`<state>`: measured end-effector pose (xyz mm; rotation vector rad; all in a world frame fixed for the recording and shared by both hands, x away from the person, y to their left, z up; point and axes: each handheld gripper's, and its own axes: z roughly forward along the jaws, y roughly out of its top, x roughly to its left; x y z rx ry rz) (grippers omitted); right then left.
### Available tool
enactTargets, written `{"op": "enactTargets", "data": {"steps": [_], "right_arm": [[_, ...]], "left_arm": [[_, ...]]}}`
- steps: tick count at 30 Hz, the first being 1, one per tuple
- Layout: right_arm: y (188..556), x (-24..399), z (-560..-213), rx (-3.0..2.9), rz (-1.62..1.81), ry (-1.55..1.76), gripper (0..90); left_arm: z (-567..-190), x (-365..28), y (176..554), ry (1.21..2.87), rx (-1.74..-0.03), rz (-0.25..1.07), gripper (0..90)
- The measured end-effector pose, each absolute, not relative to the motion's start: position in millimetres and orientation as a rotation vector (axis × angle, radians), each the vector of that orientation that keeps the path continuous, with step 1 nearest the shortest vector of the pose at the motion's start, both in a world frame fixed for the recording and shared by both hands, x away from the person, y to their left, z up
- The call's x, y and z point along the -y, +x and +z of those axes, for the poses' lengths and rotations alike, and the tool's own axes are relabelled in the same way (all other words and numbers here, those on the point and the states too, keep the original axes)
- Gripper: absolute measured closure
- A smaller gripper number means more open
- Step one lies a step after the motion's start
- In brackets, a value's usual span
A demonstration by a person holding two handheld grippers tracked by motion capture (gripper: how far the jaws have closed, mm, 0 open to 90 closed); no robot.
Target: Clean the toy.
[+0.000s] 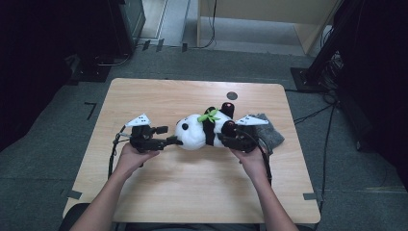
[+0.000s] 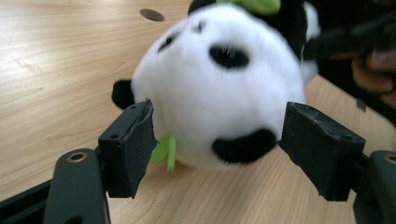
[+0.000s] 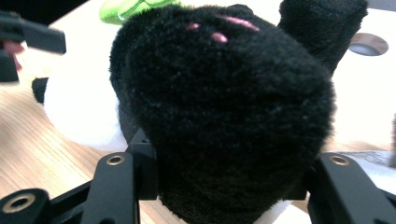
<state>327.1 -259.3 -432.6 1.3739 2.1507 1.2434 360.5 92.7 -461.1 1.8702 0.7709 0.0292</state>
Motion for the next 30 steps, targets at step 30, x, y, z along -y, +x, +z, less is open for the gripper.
{"op": "enactTargets", "data": {"steps": [30], "right_arm": [[319.1, 248.6, -414.9, -2.329, 1.395, 1.424, 45.1]], "left_arm": [[-464.5, -69.3, 346.3, 1.923, -0.690, 0.175, 26.8]]}}
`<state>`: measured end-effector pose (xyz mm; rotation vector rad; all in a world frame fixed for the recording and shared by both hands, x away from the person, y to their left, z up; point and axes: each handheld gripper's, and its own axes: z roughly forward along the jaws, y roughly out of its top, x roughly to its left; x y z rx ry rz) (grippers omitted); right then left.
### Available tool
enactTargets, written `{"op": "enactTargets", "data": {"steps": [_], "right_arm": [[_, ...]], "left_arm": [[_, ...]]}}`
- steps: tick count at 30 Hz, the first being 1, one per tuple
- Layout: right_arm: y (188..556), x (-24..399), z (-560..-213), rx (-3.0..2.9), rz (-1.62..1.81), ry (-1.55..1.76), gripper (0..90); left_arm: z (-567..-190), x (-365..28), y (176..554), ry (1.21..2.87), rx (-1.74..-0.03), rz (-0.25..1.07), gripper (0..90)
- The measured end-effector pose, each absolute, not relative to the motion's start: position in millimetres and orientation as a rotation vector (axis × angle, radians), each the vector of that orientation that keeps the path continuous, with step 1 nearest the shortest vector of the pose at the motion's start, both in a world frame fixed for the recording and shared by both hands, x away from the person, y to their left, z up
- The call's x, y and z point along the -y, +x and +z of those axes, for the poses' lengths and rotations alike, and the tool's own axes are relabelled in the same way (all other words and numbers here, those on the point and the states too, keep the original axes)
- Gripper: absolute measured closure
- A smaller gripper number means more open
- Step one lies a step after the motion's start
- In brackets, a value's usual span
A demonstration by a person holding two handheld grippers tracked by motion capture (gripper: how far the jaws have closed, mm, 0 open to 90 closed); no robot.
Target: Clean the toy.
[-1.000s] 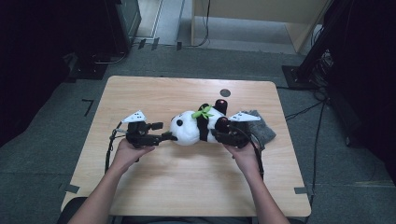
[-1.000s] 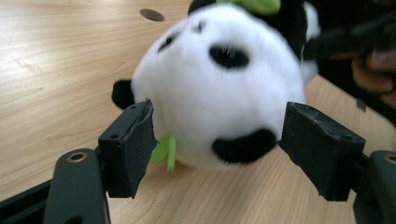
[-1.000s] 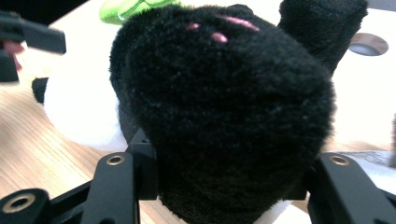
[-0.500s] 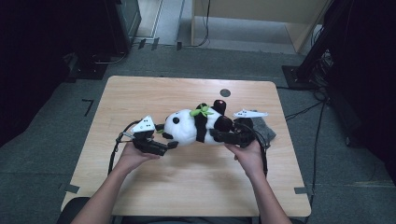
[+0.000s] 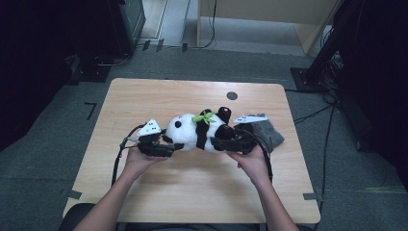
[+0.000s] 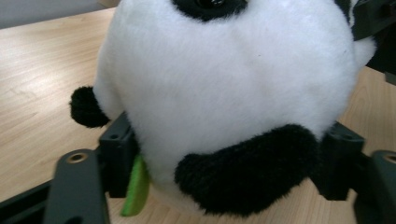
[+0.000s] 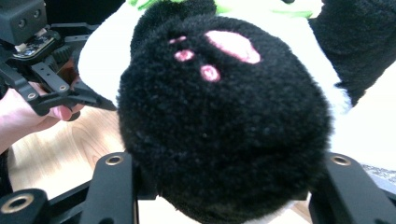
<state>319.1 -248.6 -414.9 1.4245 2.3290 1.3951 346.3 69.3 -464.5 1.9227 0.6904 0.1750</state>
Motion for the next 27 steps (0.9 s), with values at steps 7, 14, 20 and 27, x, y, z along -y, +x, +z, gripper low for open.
{"op": "enactTargets", "data": {"steps": [7, 14, 20, 27], "right_arm": [[322.4, 249.8, -419.7, -2.310, 1.353, 1.388, 28.4], [319.9, 257.0, -426.9, -2.345, 1.347, 1.125, 13.9], [318.9, 257.4, -436.0, -2.389, 1.408, 1.039, 0.0], [318.0, 247.0, -442.7, -2.330, 1.376, 1.040, 0.0]], "left_arm": [[-460.9, -71.3, 347.1, 1.922, -0.755, 0.161, 39.8], [-457.5, -85.6, 355.6, 1.863, -0.855, 0.042, 46.5], [-449.3, -96.5, 357.9, 1.761, -0.878, -0.062, 47.0], [-443.3, -89.7, 352.0, 1.779, -0.867, -0.124, 46.8]]}}
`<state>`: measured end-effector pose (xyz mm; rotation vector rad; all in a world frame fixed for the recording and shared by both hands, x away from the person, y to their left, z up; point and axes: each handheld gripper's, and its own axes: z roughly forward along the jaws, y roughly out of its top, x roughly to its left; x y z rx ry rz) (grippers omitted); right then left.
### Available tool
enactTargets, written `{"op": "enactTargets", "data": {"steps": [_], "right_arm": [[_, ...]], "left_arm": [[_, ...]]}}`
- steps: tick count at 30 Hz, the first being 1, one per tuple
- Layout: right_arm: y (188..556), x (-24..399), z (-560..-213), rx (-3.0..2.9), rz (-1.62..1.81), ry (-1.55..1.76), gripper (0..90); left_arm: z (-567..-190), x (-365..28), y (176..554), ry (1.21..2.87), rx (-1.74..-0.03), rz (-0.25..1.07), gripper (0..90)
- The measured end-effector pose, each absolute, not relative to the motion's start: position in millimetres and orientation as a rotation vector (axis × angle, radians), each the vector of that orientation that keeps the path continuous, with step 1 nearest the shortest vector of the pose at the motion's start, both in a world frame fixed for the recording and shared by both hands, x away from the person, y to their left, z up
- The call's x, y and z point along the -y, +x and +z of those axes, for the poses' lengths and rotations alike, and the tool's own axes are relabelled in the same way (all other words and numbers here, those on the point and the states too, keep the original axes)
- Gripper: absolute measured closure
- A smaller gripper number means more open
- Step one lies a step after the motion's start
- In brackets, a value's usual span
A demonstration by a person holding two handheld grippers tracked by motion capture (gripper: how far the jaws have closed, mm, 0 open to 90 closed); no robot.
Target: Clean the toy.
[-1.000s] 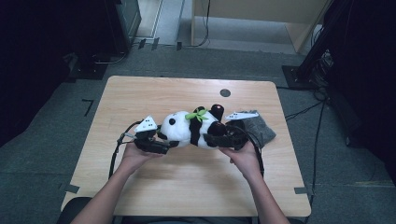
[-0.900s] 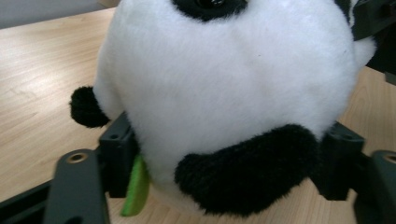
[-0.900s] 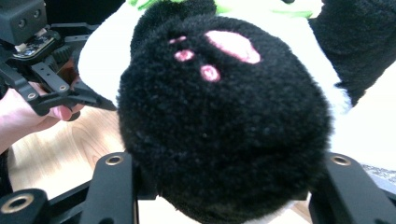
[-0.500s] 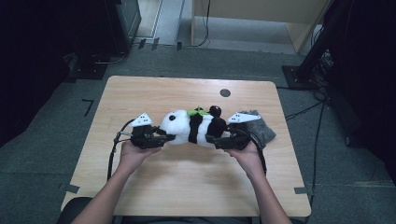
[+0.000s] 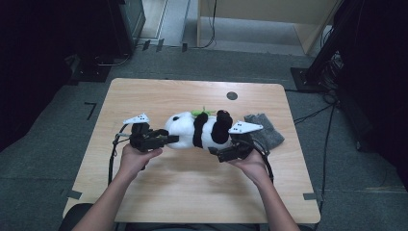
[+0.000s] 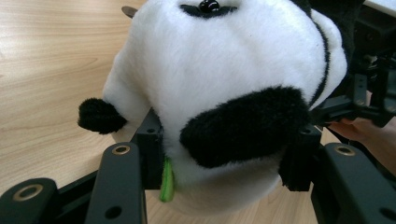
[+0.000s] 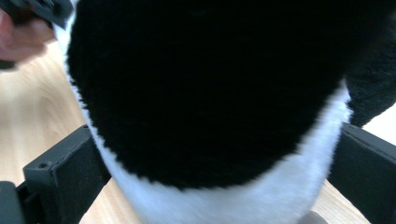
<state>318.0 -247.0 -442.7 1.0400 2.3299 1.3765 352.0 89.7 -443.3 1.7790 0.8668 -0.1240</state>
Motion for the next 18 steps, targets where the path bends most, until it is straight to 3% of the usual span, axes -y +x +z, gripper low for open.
{"op": "enactTargets", "data": {"steps": [2, 6, 10, 13, 18], "right_arm": [[317.3, 244.2, -444.9, -2.329, 1.337, 1.017, 0.9], [315.3, 243.9, -445.3, -2.293, 1.299, 0.990, 21.3], [315.3, 245.2, -441.9, -2.276, 1.299, 1.036, 33.6], [316.6, 247.3, -440.2, -2.292, 1.305, 1.097, 38.2], [318.4, 256.9, -434.5, -2.275, 1.332, 1.151, 40.2]], "left_arm": [[-442.8, -88.4, 350.8, 1.789, -0.862, -0.110, 46.1], [-443.0, -85.0, 349.2, 1.818, -0.848, -0.041, 39.1], [-446.4, -83.0, 351.1, 1.840, -0.834, -0.005, 27.3], [-449.4, -84.0, 353.7, 1.838, -0.827, -0.011, 20.3], [-447.5, -87.5, 350.7, 1.865, -0.757, 0.064, 21.5]]}}
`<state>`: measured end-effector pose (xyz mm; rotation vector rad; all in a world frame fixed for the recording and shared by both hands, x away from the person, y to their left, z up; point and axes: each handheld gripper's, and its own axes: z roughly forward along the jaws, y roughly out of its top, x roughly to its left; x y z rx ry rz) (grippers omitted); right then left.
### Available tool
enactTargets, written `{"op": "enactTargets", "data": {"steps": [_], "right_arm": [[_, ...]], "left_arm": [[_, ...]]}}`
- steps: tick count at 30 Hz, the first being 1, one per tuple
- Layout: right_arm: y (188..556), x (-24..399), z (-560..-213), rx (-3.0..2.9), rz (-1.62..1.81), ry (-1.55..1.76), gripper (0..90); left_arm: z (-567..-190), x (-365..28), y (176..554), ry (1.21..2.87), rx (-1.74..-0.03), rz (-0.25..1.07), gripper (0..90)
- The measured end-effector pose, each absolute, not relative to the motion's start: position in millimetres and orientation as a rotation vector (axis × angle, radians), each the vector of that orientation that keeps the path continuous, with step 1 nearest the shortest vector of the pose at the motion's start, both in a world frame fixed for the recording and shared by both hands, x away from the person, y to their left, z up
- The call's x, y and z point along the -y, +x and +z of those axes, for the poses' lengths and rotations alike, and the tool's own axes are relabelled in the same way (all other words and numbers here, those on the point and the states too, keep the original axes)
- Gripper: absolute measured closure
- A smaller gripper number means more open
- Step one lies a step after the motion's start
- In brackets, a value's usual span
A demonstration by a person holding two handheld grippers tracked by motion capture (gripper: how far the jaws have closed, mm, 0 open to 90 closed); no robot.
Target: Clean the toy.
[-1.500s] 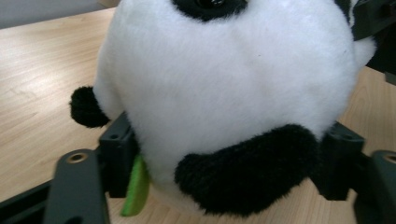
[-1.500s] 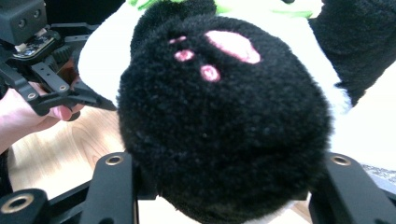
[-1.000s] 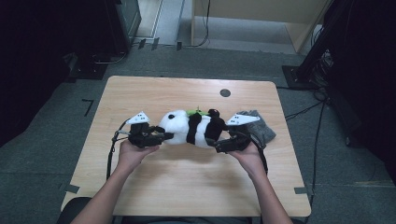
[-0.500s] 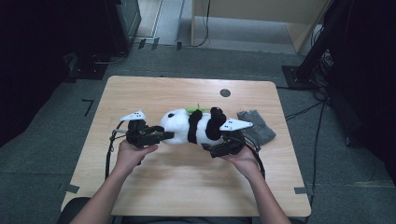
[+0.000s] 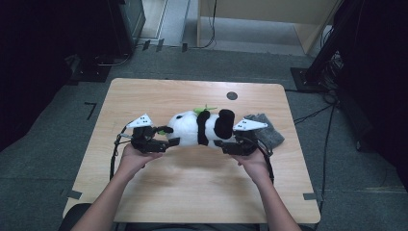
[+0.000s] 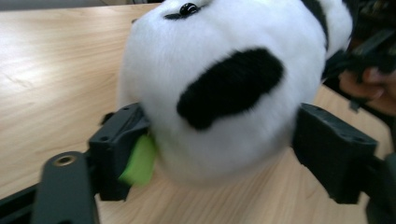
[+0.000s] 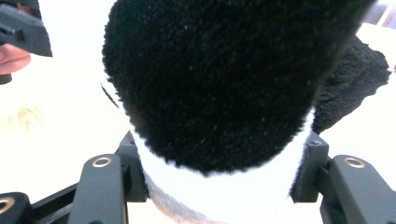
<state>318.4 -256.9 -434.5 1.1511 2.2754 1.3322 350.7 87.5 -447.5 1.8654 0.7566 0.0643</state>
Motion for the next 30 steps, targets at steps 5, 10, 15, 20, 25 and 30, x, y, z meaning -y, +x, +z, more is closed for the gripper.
{"op": "enactTargets", "data": {"steps": [5, 10, 15, 20, 25, 30], "right_arm": [[320.3, 275.4, -429.7, -2.245, 1.354, 1.248, 41.2], [316.9, 287.1, -421.2, -2.235, 1.438, 1.272, 40.7], [314.0, 283.7, -415.8, -2.260, 1.511, 1.257, 40.0], [312.1, 273.2, -414.8, -2.336, 1.520, 1.233, 39.7], [310.8, 264.8, -415.1, -2.371, 1.527, 1.230, 39.1], [312.9, 261.5, -417.6, -2.354, 1.502, 1.252, 27.8]], "left_arm": [[-453.3, -93.7, 352.3, 1.893, -0.749, 0.082, 25.6], [-455.5, -88.0, 350.0, 1.883, -0.681, 0.093, 25.9], [-456.5, -80.7, 345.2, 1.900, -0.597, 0.128, 23.4], [-459.6, -77.4, 343.9, 1.928, -0.586, 0.154, 18.2], [-457.2, -79.2, 343.8, 1.891, -0.628, 0.175, 25.3], [-454.0, -78.8, 344.2, 1.871, -0.727, 0.110, 48.1]]}}
